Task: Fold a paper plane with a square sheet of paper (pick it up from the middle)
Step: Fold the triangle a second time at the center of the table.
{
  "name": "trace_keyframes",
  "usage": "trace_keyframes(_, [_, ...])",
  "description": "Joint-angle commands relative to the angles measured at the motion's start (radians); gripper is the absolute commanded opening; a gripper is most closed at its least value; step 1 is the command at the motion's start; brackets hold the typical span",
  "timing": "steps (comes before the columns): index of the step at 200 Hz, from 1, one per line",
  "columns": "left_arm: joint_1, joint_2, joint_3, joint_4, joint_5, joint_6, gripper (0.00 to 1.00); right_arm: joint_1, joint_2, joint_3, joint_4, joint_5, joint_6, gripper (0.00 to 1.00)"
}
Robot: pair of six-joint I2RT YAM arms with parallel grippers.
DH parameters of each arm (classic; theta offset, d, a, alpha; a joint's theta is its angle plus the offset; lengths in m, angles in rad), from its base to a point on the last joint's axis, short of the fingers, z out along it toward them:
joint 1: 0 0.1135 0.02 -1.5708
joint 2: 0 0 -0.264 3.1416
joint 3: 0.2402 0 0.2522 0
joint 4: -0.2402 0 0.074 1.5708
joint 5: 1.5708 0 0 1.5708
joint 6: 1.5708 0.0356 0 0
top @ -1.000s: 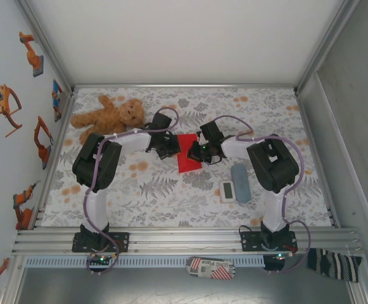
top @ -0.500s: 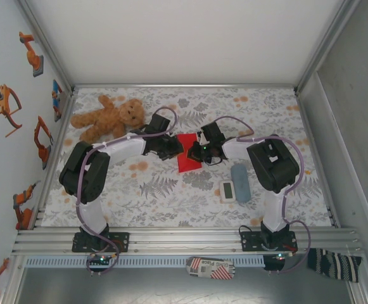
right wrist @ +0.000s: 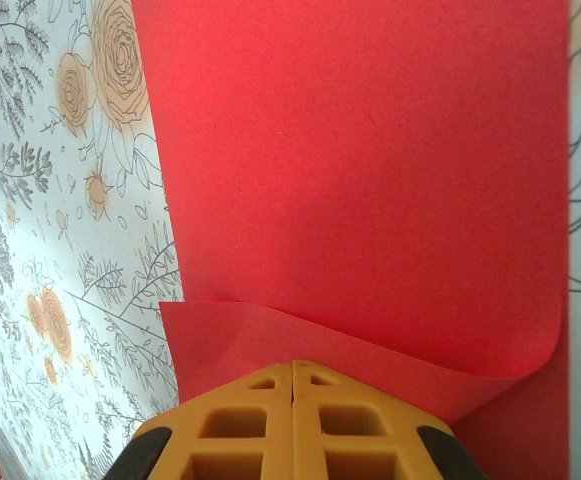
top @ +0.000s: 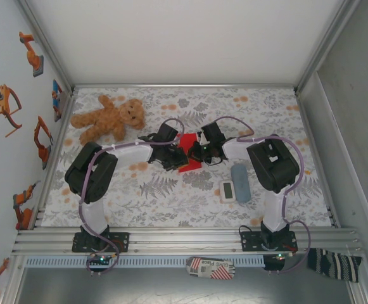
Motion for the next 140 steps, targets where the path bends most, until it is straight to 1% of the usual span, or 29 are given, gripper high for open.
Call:
trace_keyframes(1, [-0.006, 0.022, -0.015, -0.019, -0.022, -0.004, 0.16, -0.007, 0.052, -0.031, -0.062, 0.061, 0.006, 0.0])
trace_keyframes(140, [-0.007, 0.045, -0.02, -0.037, -0.058, 0.003, 0.16, -0.012, 0.059, -0.027, -0.072, 0.058, 0.004, 0.0])
